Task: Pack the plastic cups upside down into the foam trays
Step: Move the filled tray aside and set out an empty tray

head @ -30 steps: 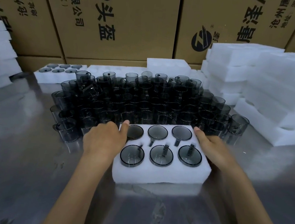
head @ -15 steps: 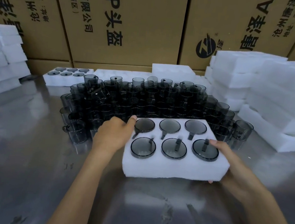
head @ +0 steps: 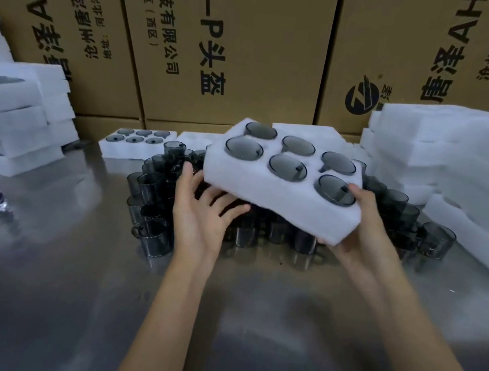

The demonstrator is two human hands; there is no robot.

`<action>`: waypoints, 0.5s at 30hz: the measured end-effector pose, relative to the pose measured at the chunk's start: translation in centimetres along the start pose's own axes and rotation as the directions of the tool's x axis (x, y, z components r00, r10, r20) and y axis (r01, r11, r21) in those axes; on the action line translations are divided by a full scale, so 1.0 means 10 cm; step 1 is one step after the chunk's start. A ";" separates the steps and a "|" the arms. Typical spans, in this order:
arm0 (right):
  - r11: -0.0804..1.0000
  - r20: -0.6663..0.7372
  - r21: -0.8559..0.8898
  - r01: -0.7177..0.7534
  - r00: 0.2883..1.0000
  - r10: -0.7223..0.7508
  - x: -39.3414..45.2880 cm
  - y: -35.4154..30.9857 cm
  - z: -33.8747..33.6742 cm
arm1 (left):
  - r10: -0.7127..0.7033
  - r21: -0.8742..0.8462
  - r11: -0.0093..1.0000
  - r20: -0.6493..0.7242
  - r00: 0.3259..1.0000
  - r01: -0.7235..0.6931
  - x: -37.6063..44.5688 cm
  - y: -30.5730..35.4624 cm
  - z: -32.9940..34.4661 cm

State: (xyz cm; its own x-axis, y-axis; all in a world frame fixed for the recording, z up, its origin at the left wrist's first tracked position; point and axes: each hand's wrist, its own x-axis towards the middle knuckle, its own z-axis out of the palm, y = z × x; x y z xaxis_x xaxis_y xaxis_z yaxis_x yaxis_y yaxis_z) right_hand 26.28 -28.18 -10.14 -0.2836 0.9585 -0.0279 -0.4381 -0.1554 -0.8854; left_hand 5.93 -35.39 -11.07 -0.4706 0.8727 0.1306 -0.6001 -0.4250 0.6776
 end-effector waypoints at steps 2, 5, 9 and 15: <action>0.999 0.020 0.000 0.041 0.999 -0.041 0.16 0.01 0.34 | 0.003 0.035 0.999 0.047 0.999 -0.005 0.05 0.05 0.13; 0.996 0.013 -0.008 0.094 0.995 -0.094 0.44 0.02 0.86 | 0.056 0.305 0.950 0.035 0.998 -0.064 0.32 0.16 0.37; 0.982 0.137 -0.136 0.129 0.984 -0.110 0.80 0.04 1.31 | 0.113 0.250 0.966 -0.195 0.974 -0.062 0.98 0.47 0.41; 0.950 0.106 -0.196 0.244 0.968 -0.227 1.30 0.27 1.31 | 0.087 0.272 0.962 -0.359 0.929 0.015 2.21 1.02 -0.04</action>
State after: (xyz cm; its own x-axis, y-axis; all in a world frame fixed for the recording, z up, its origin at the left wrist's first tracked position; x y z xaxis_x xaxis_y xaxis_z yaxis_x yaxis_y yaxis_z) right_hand 10.21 -19.26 -6.76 -0.2650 0.9381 0.2231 -0.3185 0.1332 -0.9385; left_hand -10.87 -20.55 -1.52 -0.7216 0.6876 -0.0799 -0.4090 -0.3304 0.8506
